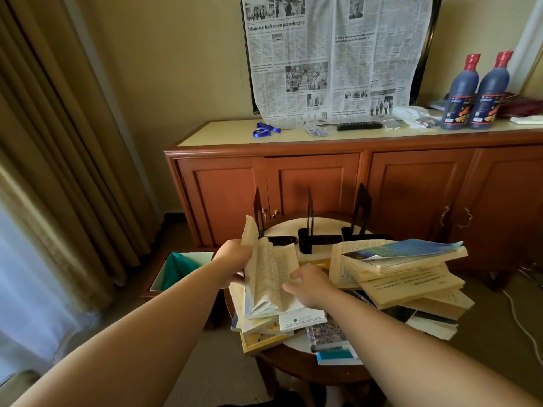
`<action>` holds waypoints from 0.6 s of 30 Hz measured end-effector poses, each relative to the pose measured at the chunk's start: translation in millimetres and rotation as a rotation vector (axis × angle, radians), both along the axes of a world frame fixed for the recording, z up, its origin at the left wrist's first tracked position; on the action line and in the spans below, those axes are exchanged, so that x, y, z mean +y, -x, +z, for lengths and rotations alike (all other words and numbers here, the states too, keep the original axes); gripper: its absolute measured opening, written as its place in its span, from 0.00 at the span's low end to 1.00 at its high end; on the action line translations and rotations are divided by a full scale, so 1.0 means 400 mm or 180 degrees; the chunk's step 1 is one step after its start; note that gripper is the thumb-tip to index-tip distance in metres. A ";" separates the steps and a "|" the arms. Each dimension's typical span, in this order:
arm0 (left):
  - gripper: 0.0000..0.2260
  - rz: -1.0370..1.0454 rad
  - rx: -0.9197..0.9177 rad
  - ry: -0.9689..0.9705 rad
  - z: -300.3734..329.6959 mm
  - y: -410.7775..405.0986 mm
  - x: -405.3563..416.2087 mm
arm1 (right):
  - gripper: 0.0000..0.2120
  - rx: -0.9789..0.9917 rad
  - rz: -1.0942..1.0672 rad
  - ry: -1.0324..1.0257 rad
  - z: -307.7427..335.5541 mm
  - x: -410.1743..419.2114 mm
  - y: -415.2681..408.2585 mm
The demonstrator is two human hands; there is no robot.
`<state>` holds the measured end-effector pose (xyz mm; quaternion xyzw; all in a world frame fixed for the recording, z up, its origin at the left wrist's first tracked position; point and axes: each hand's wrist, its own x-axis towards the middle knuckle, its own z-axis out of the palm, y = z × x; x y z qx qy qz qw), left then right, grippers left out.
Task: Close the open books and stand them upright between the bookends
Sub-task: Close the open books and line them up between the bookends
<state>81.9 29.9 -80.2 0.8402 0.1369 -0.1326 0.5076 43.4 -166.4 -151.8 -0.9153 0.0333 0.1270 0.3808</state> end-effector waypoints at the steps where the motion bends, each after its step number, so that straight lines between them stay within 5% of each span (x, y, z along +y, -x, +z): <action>1: 0.14 0.0096 0.0010 0.0184 -0.006 0.000 0.008 | 0.29 -0.0041 -0.0027 0.0017 0.007 -0.001 0.006; 6: 0.17 0.0156 0.0158 0.0966 -0.050 0.017 0.023 | 0.31 -0.0159 -0.0002 0.0341 0.025 0.005 0.019; 11: 0.16 0.0015 0.0338 0.1353 -0.090 0.032 0.024 | 0.19 -0.0466 0.0253 0.0561 0.053 0.012 0.026; 18: 0.25 -0.0048 -0.0048 -0.0251 -0.089 0.012 0.037 | 0.27 -0.0500 0.0523 0.0791 0.044 0.030 0.037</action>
